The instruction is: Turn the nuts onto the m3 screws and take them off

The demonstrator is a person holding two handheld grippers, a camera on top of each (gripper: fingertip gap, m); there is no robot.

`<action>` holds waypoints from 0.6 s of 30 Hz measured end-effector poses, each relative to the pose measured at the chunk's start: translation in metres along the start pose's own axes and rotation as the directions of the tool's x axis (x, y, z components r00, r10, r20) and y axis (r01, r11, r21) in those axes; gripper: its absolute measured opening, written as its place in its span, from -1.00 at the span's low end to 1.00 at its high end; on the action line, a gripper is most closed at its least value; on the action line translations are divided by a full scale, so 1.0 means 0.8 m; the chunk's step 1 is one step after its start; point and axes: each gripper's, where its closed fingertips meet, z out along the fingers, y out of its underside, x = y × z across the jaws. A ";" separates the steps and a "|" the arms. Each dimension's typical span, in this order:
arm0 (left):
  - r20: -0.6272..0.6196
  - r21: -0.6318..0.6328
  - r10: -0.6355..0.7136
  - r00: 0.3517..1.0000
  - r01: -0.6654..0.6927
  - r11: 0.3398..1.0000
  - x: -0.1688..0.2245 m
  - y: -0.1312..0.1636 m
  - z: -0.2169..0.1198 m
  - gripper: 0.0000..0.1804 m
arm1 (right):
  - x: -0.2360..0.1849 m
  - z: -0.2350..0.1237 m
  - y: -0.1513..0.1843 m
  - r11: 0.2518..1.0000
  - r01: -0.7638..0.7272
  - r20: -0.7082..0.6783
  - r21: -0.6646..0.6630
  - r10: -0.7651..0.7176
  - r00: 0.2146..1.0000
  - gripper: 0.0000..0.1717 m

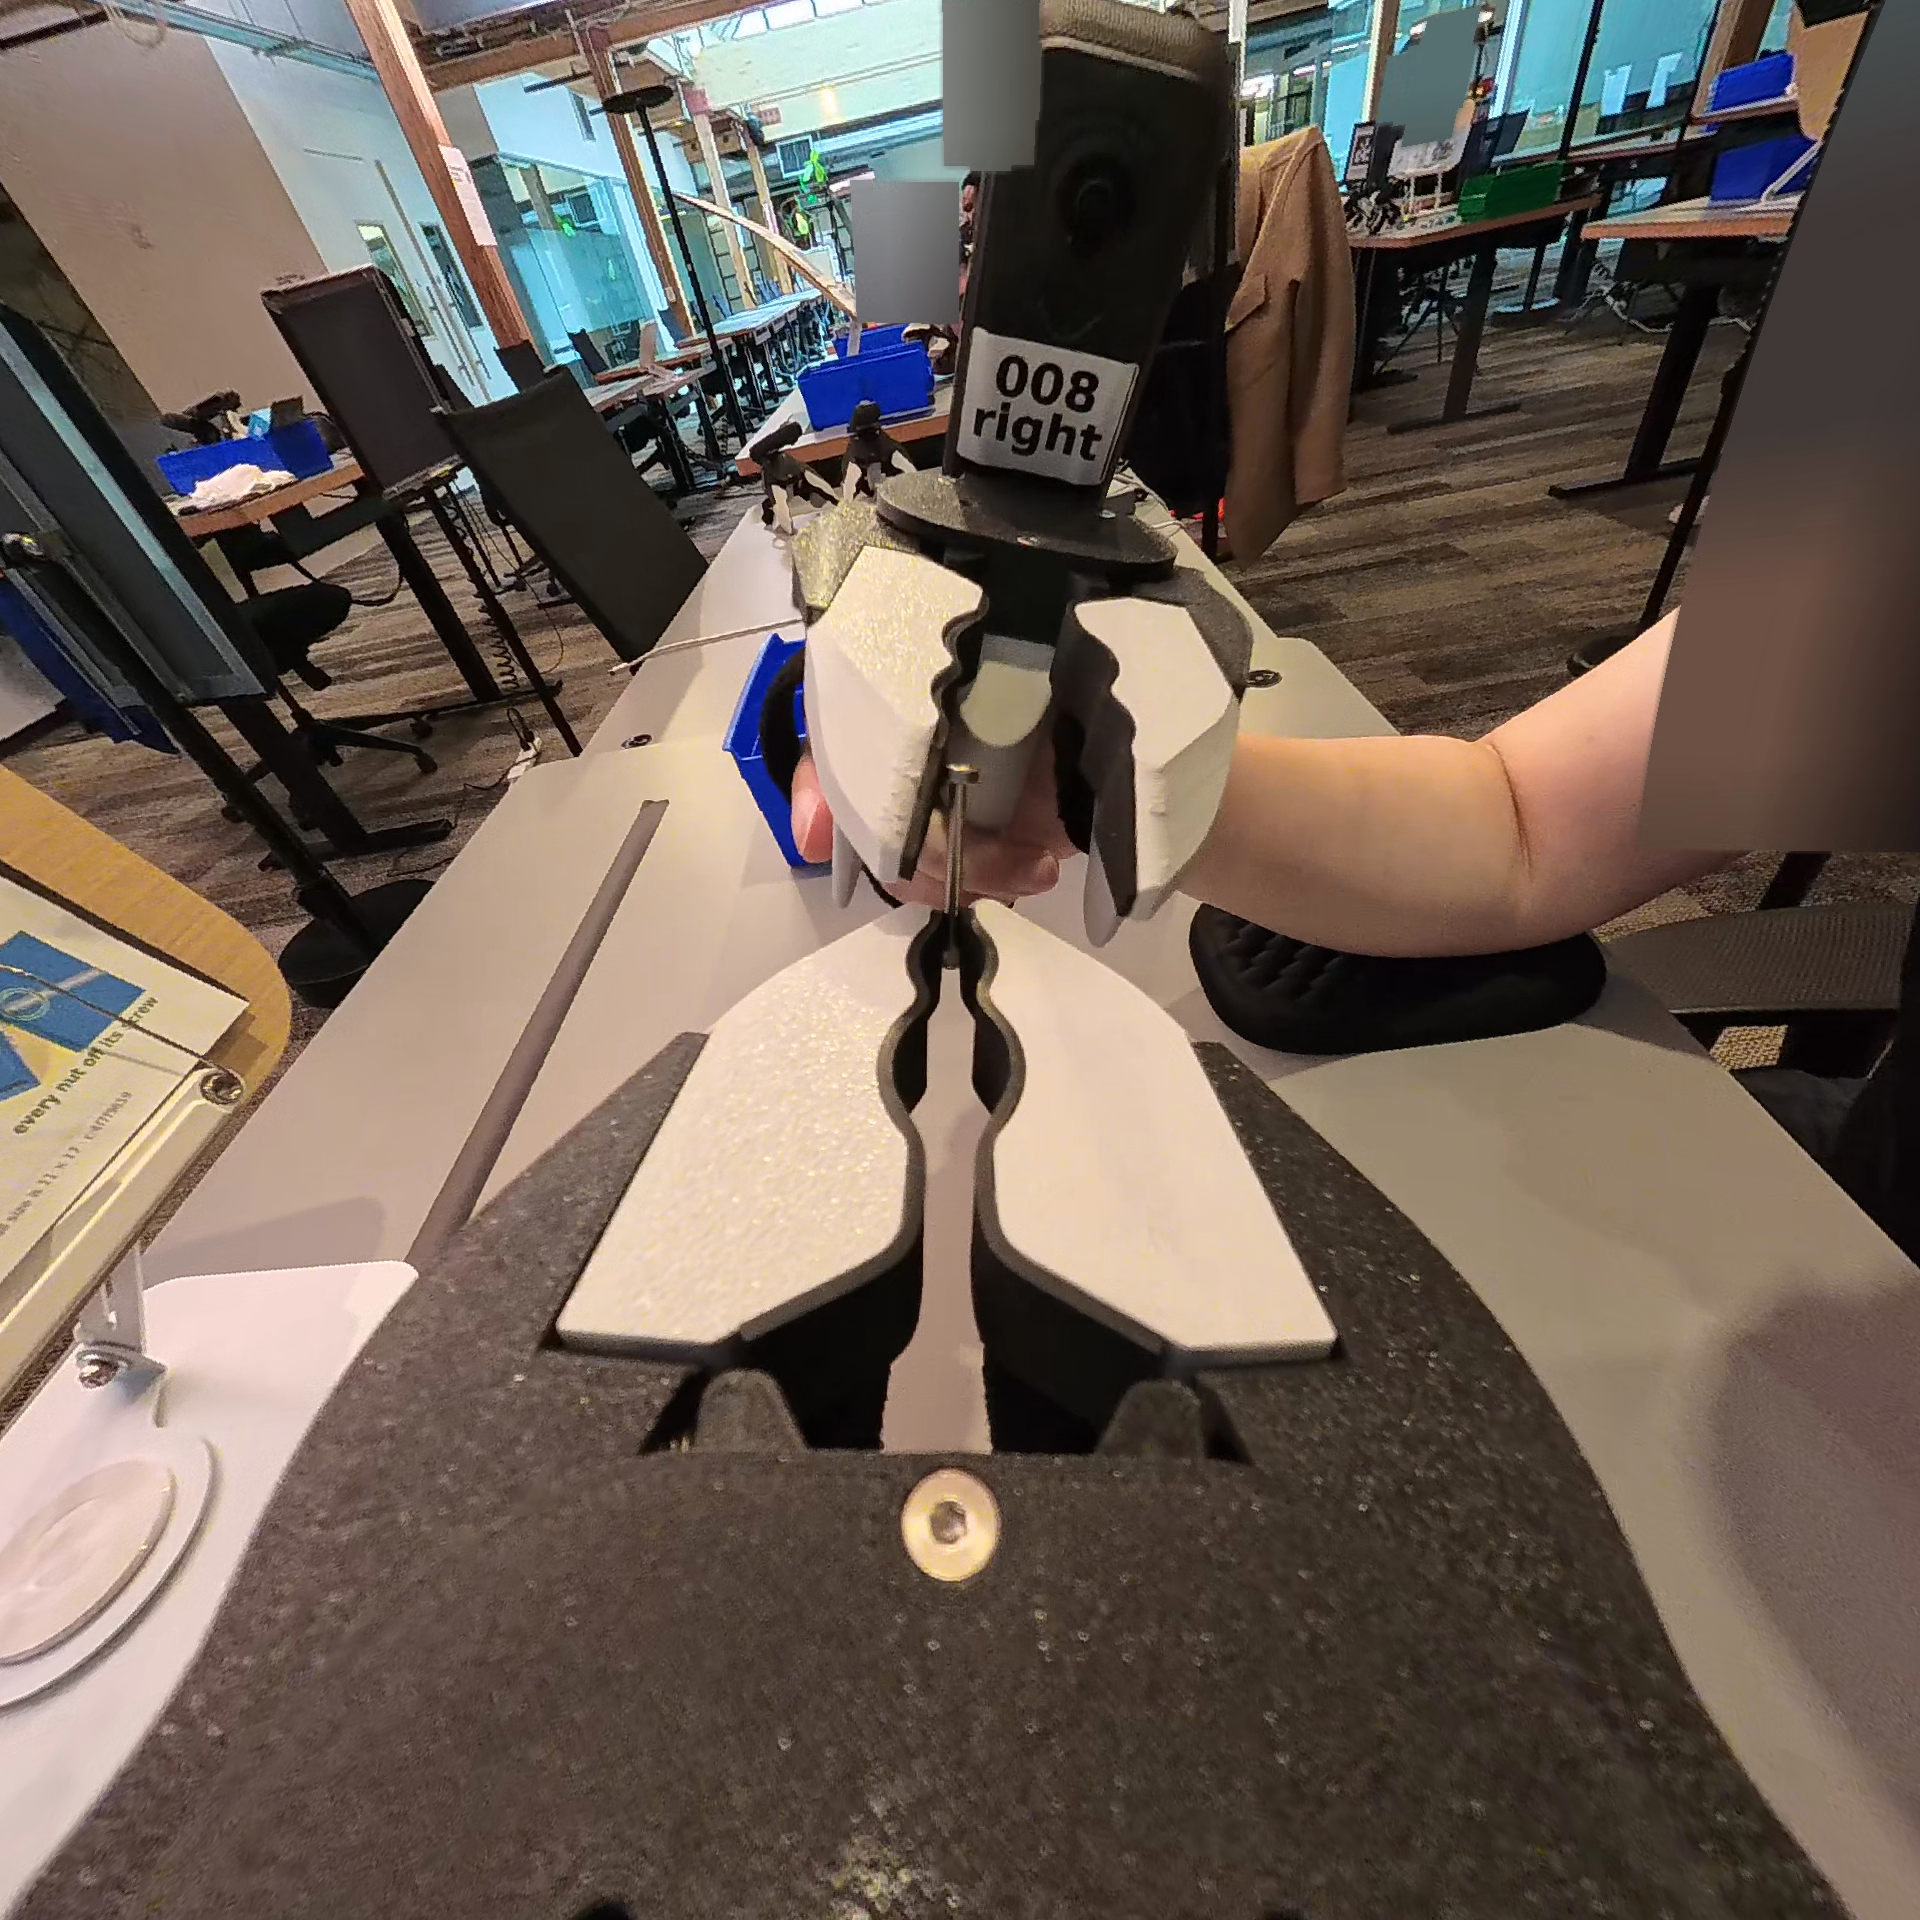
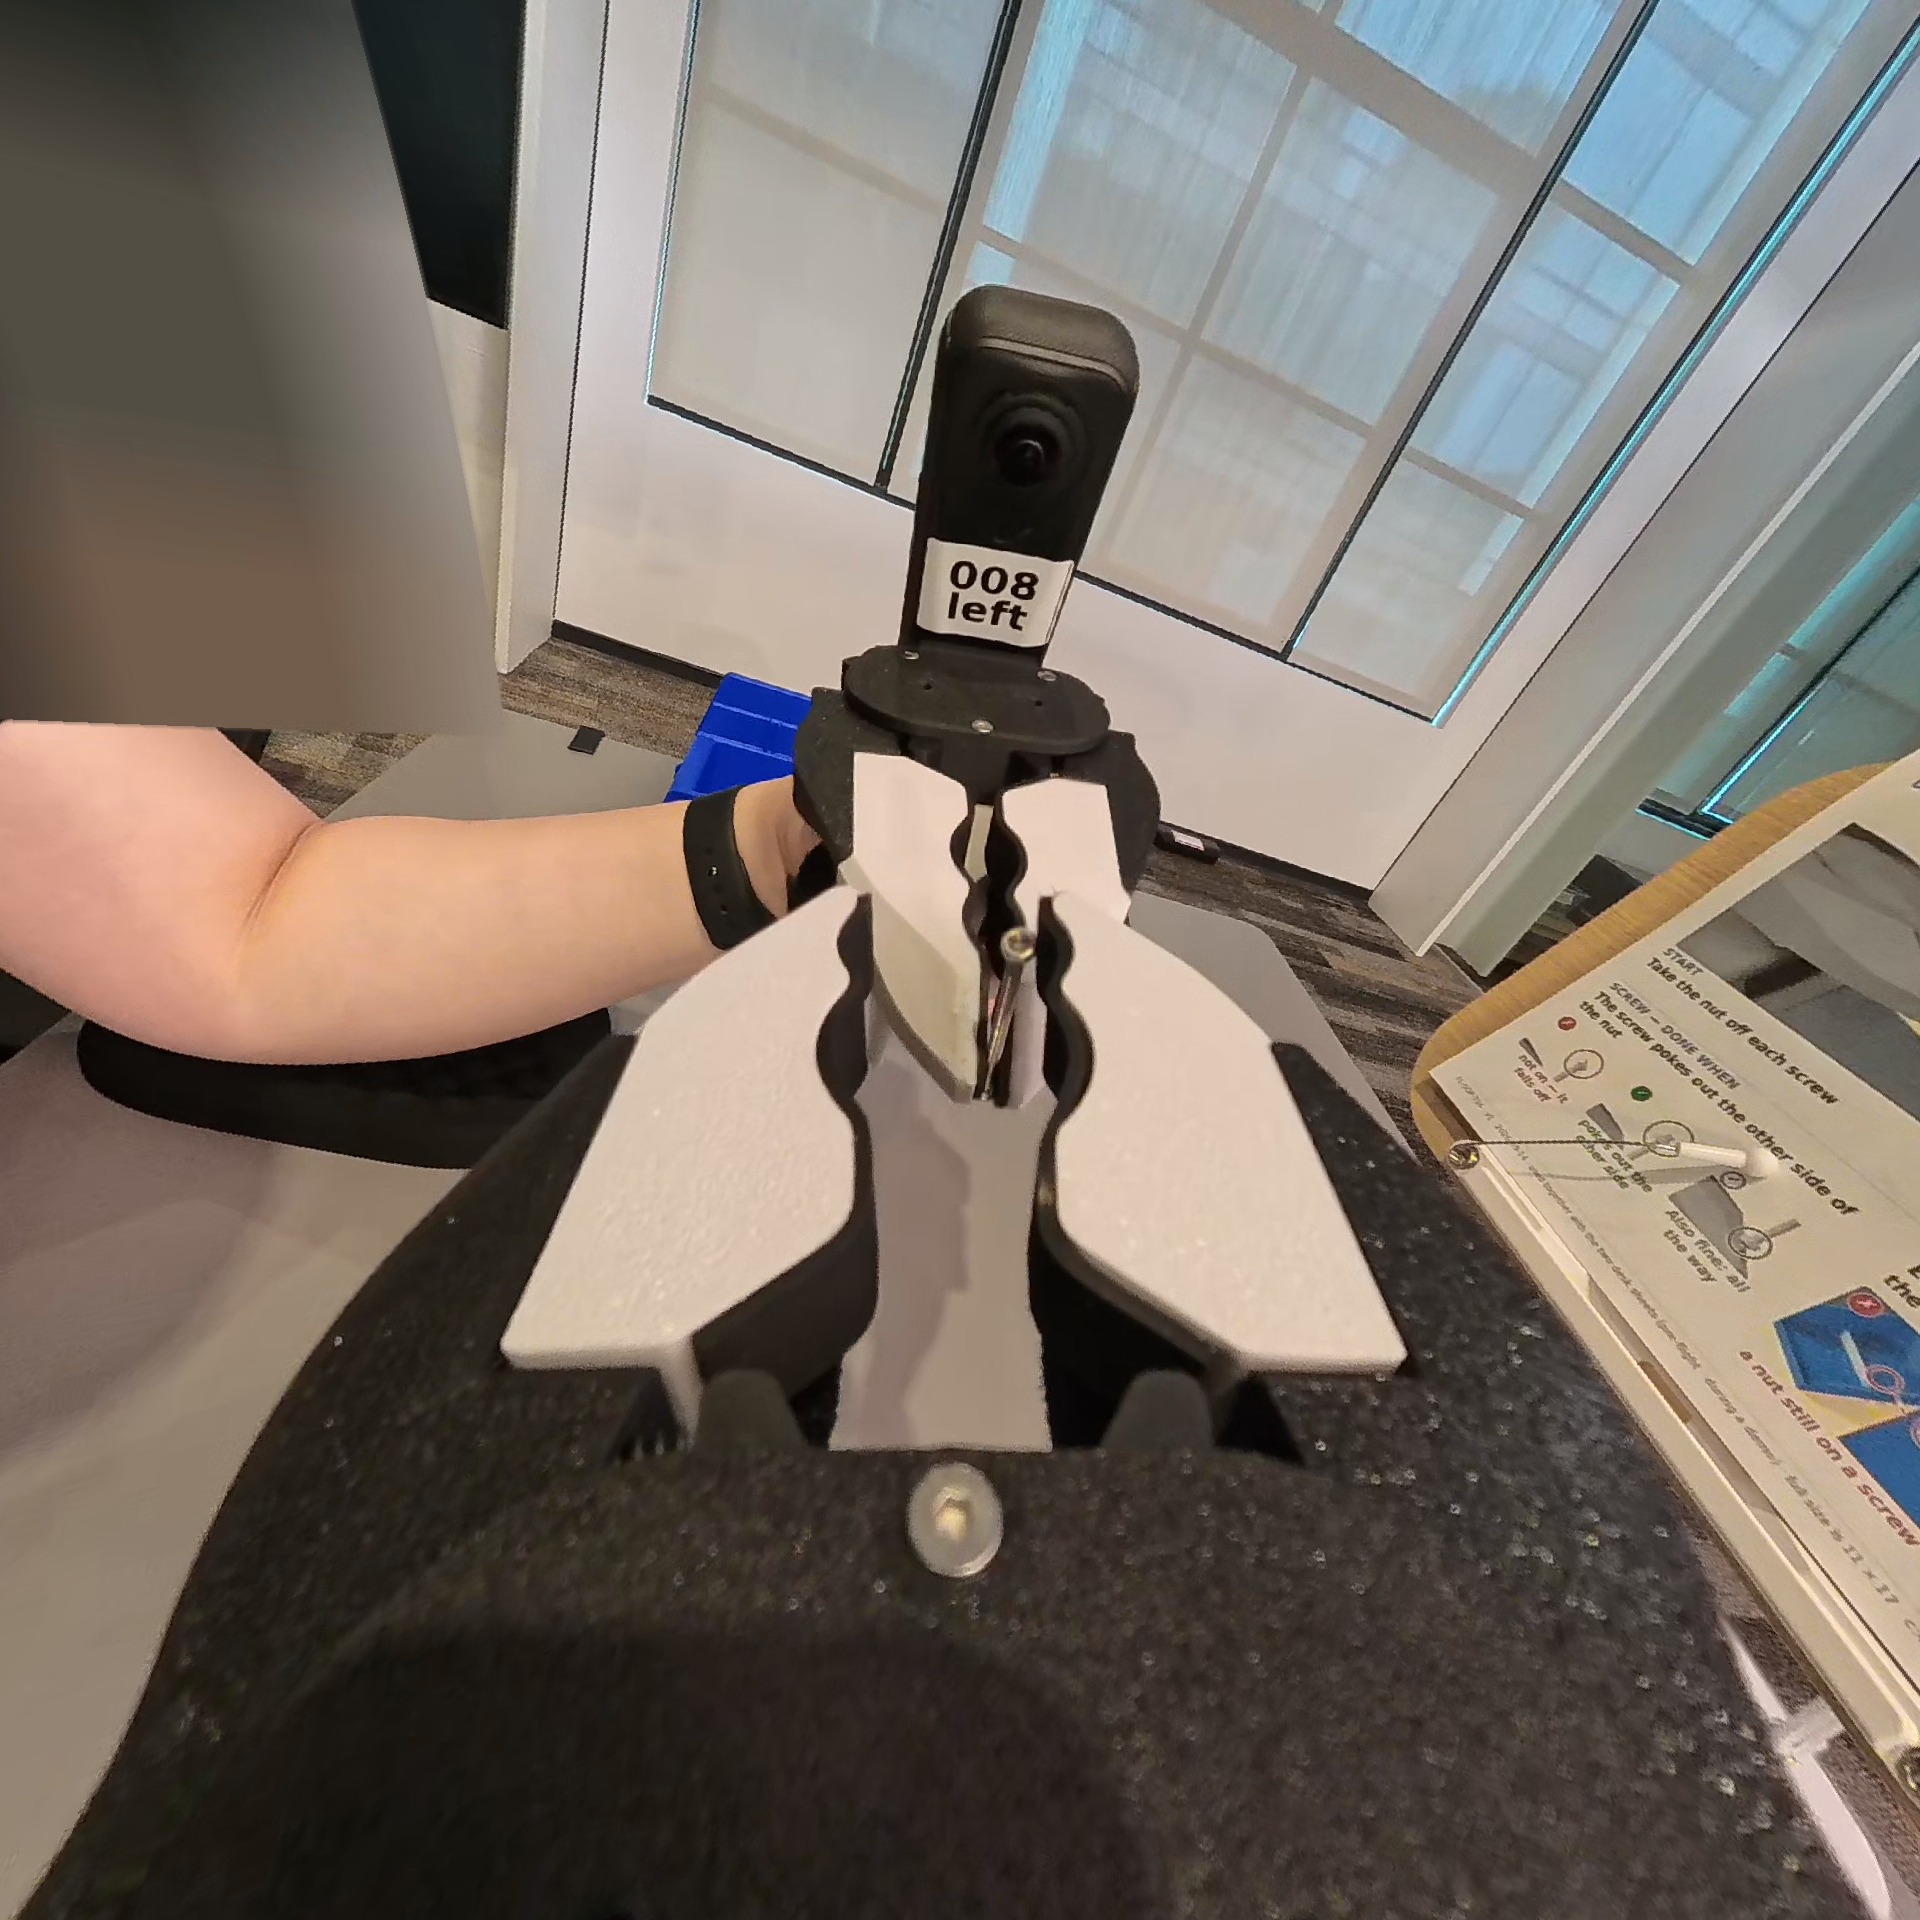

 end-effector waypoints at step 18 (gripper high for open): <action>0.001 0.000 -0.005 1.000 0.005 1.000 -0.001 0.000 -0.001 -0.97 | 0.005 -0.003 0.001 1.000 -0.002 -0.016 -0.001 0.002 1.000 -0.67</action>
